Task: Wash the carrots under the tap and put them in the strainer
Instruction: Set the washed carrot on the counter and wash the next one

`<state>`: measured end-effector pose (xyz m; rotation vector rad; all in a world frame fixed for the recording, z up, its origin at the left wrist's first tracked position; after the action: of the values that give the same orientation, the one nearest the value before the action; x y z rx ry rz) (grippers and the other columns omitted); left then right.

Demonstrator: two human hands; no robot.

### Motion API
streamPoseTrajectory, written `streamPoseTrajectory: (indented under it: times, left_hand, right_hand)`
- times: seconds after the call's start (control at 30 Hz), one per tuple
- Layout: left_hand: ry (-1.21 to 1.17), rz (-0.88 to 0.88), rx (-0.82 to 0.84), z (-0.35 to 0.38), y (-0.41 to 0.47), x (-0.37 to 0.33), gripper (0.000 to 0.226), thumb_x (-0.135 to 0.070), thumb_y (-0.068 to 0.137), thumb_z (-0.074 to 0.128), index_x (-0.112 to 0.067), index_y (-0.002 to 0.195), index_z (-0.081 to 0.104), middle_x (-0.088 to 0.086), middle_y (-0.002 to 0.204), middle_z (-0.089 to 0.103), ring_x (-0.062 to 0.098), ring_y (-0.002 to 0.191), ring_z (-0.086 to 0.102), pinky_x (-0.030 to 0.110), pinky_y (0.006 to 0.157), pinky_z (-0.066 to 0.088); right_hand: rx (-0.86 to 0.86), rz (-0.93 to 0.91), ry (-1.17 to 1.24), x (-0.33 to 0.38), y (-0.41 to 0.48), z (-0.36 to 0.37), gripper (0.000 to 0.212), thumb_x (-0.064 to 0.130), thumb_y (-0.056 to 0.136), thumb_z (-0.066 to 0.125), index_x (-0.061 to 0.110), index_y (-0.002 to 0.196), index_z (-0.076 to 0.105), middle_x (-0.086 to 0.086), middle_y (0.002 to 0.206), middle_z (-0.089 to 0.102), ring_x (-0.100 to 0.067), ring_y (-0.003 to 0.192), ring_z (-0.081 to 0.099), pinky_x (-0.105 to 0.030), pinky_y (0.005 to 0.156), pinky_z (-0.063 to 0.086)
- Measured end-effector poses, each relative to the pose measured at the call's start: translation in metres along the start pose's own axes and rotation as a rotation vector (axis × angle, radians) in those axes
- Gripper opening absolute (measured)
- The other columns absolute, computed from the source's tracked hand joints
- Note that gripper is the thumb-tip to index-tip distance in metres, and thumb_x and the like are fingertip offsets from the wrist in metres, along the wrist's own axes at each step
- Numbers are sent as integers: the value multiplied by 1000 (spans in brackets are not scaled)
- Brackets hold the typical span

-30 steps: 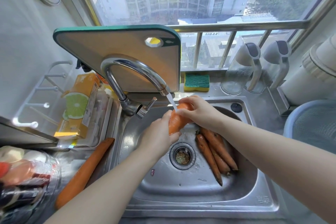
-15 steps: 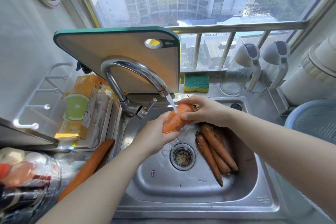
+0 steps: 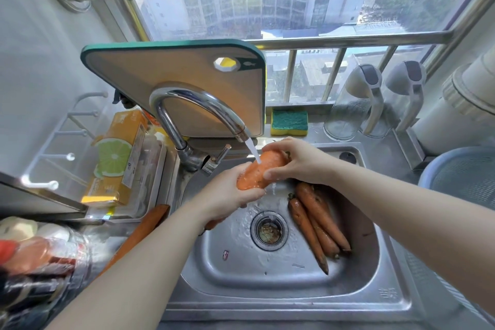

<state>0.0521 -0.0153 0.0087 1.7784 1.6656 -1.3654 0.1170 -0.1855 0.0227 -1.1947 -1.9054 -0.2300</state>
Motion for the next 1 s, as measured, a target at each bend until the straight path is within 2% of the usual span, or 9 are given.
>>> streamPoseTrajectory:
  times: [0.13, 0.2, 0.27, 0.4, 0.57, 0.63, 0.73, 0.9, 1.0]
  left_hand:
    - [9, -22, 10, 1, -1, 1, 37, -27, 84, 69, -34, 118, 54, -7, 85, 66, 1, 56, 57, 14, 56, 47]
    - [1, -28, -2, 0, 0, -1, 33, -28, 84, 68, -32, 115, 56, -6, 82, 66, 5, 57, 59, 15, 56, 47]
    - [-2, -29, 11, 0, 1, -2, 30, -30, 85, 67, -32, 113, 57, -4, 82, 66, 8, 60, 60, 18, 58, 48]
    - [18, -30, 30, -1, -1, -2, 32, -29, 85, 68, -31, 115, 56, -4, 84, 66, 6, 57, 59, 17, 57, 48]
    - [103, -19, -104, 6, 5, -2, 33, -34, 78, 68, -36, 109, 56, -10, 75, 63, 9, 61, 58, 28, 61, 48]
    - [144, -24, -124, 8, 8, 0, 42, -38, 76, 68, -42, 115, 54, -9, 85, 67, 12, 72, 63, 33, 69, 52]
    - [176, -42, -109, 8, 7, 2, 50, -43, 76, 69, -42, 122, 50, -8, 97, 67, 14, 82, 64, 37, 76, 54]
    - [154, -24, -111, 5, 6, -2, 36, -39, 75, 67, -43, 107, 54, -8, 81, 66, 14, 70, 62, 35, 65, 50]
    - [146, -14, -94, 3, 4, -4, 35, -36, 77, 68, -45, 108, 54, -11, 84, 67, 11, 71, 62, 29, 63, 46]
  right_hand:
    - [135, 57, 240, -1, -2, -3, 54, 15, 80, 75, 17, 131, 55, 0, 114, 59, -13, 93, 63, -27, 85, 55]
    - [57, 16, 77, 1, 0, -3, 57, 25, 76, 79, 19, 128, 57, 1, 115, 57, -12, 96, 59, -12, 78, 49]
    - [18, 5, -14, 5, 0, -3, 61, 31, 74, 80, 20, 129, 56, 6, 112, 53, -10, 98, 55, -9, 74, 44]
    - [154, 123, 308, -4, 1, -3, 54, 13, 79, 76, 20, 129, 56, -9, 116, 59, -24, 97, 66, -35, 86, 56]
    - [-100, 50, 155, 0, 1, 5, 59, 32, 67, 85, 19, 120, 62, 2, 108, 64, -8, 91, 62, -9, 75, 48]
    - [-161, 67, 168, -3, 2, 8, 57, 36, 66, 85, 19, 116, 63, 1, 108, 64, -11, 95, 63, -18, 82, 51]
    - [-54, 137, 362, -8, 3, 6, 51, 29, 72, 82, 17, 118, 63, -10, 111, 65, -24, 100, 67, -42, 88, 56]
    - [-92, 136, 113, -1, 7, 7, 63, 40, 69, 81, 21, 125, 58, -2, 116, 59, -16, 101, 62, -28, 89, 51]
    - [33, 208, 351, -3, 7, 4, 53, 24, 73, 82, 20, 120, 59, -13, 116, 60, -27, 98, 67, -41, 87, 56]
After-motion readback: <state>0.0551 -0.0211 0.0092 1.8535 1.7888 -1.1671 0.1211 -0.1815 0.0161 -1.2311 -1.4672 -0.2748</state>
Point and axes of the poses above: each hand's wrist, its own y-axis towards the middle knuckle, its own z-axis out of the palm, x = y × z, the point moved 2 cm from there along y, towards the middle knuckle
